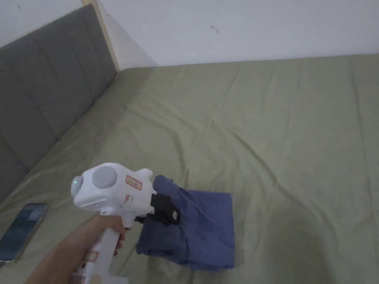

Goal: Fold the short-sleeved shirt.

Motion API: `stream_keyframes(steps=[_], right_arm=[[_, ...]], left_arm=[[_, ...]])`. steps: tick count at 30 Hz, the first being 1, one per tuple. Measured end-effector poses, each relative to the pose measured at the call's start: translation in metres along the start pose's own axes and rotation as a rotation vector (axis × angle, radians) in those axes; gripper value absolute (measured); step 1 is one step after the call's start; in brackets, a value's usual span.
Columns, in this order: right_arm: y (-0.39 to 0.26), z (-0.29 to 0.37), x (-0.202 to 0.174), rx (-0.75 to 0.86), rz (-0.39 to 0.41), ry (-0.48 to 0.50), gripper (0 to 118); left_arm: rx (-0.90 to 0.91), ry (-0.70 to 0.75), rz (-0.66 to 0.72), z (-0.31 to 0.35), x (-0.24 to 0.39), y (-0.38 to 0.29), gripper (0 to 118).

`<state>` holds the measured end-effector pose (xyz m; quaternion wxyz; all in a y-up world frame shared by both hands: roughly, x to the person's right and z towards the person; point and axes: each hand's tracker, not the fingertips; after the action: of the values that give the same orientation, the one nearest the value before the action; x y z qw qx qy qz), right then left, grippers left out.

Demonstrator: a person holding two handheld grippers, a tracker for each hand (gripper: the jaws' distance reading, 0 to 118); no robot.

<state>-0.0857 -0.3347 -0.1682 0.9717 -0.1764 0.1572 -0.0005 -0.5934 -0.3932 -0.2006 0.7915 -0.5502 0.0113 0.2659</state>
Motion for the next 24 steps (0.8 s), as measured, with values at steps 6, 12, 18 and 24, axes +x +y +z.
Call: stream_keyframes(steps=[6, 12, 18, 24], right_arm=[[-0.016, -0.017, -0.009, -0.096, -0.017, -0.002, 0], [-0.021, -0.031, -0.018, -0.146, -0.010, 0.014, 0], [-0.018, -0.031, -0.020, -0.146, 0.026, 0.040, 0], [-0.013, -0.022, -0.013, -0.147, 0.012, 0.056, 0]], left_arm=[[-0.023, 0.472, -0.074, 0.034, -0.069, 0.029, 23], [0.015, 0.583, -0.138, 0.039, -0.099, 0.037, 27], [0.150, 0.691, -0.130, 0.047, -0.093, 0.024, 105], [0.271, 0.506, -0.048, 0.075, -0.056, -0.008, 101]])
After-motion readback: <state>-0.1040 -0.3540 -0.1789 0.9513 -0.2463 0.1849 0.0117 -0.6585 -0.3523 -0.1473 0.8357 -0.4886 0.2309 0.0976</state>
